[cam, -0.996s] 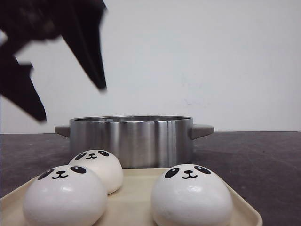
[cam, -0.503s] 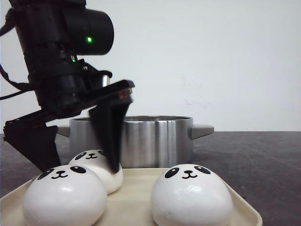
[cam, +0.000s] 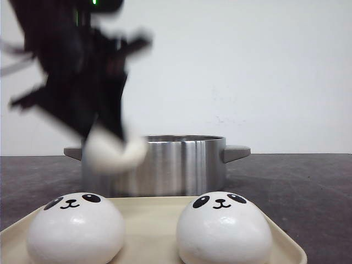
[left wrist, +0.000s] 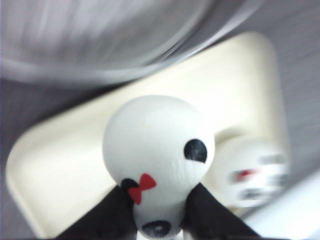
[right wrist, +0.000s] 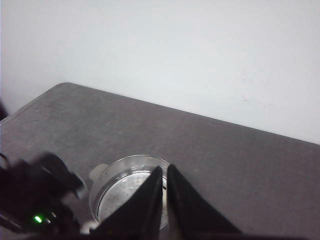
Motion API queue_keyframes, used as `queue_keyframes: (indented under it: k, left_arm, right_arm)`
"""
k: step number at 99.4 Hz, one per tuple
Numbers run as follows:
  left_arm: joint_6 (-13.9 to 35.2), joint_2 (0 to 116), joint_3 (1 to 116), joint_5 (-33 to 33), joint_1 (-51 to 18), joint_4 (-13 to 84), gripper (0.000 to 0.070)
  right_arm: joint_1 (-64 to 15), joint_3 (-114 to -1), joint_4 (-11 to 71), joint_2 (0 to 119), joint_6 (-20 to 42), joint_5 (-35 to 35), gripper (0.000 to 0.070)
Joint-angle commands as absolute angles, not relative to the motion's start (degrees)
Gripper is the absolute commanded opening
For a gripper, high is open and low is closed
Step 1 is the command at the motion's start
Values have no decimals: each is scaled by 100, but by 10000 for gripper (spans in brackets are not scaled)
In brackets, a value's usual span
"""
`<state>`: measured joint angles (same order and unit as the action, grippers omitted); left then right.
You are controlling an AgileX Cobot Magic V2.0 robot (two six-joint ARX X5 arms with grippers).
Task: Steam buns
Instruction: 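Lift the bun with the left gripper and lower it into the pot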
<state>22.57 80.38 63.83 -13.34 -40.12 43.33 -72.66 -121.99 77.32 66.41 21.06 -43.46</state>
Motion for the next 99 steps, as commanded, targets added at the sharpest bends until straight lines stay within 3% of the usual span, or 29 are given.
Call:
queue_keyframes:
  k: [1,21,51,74,99]
  left_arm:
    - [2163,7819,6746,-1293,-4053,4228,9]
    - [1745,7961,7870,-897,-3789,4250,9]
    - [1304,9961,9386,-904,-3135,4731,9]
    - [1306,11192,9708,-829,-2862,4742,9]
    - [1299,11880,9708,-762,-2720,4565,19]
  right_arm:
    - [-7343,-12304,8117,6700,2169,-4431,6]
    - [-7343,-12300,8110,6700,2171,-4560,6]
    - [-7343,-12298,8112,6862,2056,-4960,6]
    - [-7345,-12298,8114,6882,2084,-5225,6]
    - [-7360,-12298,8128,6792,2314,-4807,6]
